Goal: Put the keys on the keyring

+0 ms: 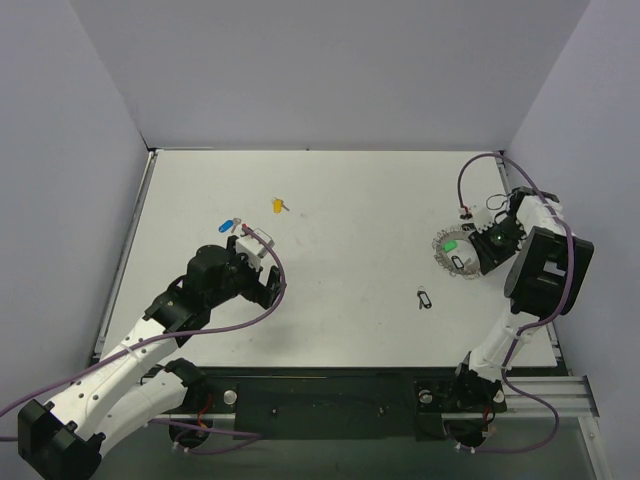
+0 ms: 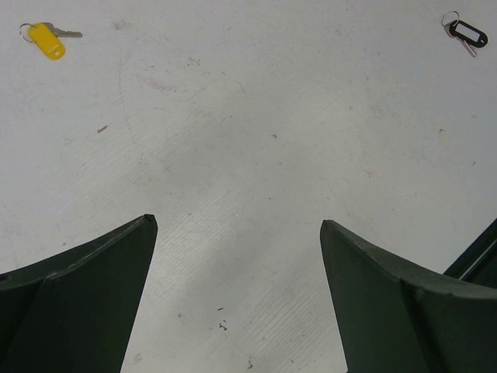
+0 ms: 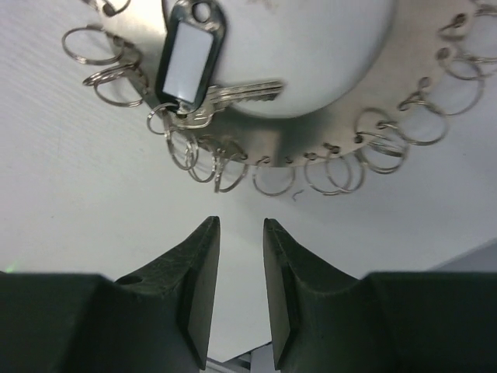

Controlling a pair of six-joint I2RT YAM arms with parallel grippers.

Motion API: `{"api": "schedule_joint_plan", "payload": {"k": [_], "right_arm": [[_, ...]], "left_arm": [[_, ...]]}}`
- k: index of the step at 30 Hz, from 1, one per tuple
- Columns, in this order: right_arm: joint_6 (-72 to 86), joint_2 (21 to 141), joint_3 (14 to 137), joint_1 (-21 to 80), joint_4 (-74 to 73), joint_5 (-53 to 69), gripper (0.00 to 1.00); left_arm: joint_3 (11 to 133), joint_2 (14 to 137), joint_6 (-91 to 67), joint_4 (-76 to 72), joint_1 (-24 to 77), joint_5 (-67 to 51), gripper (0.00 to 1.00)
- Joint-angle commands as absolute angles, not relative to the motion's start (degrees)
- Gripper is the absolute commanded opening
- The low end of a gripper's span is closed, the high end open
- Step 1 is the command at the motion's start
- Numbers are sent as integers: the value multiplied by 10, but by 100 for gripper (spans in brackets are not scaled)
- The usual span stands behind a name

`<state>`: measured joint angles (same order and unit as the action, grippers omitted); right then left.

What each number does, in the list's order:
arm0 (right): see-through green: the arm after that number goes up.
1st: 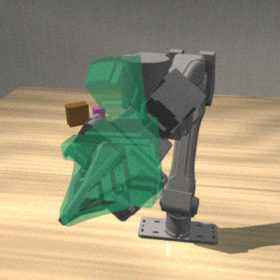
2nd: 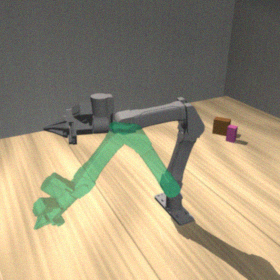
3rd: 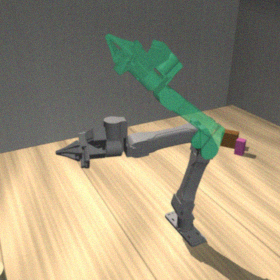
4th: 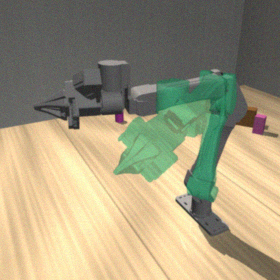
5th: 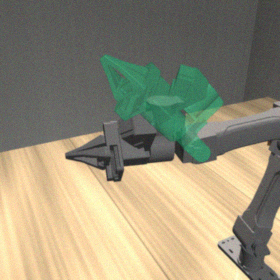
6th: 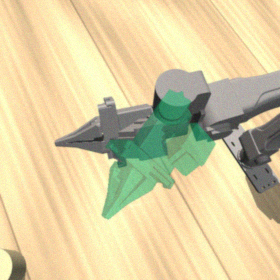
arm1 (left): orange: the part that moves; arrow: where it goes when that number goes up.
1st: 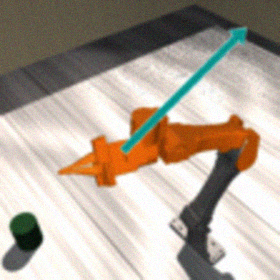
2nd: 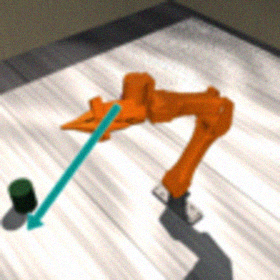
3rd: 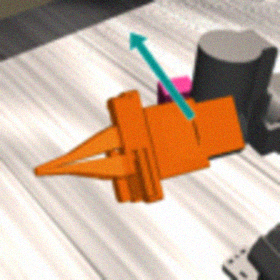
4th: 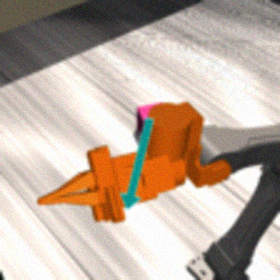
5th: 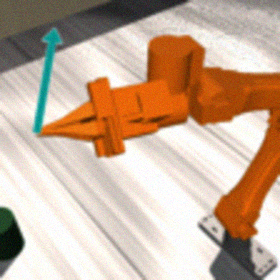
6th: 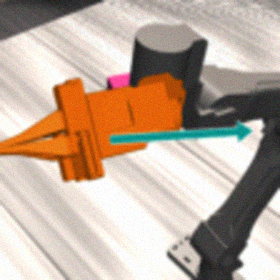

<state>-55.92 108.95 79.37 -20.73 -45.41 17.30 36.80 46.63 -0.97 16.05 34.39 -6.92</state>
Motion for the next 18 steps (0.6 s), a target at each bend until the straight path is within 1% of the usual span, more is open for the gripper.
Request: {"api": "schedule_joint_plan", "payload": {"k": [1, 8, 18], "right_arm": [[-589, 1070, 773, -202, -508, 156, 25], [-581, 1065, 751, -192, -472, 136, 29], [-538, 1061, 737, -179, -416, 106, 27]], "left_arm": [[386, 462, -4, 149, 339, -78, 97], [387, 463, -4, 149, 338, -78, 97], [387, 464, -4, 149, 337, -79, 97]]}}
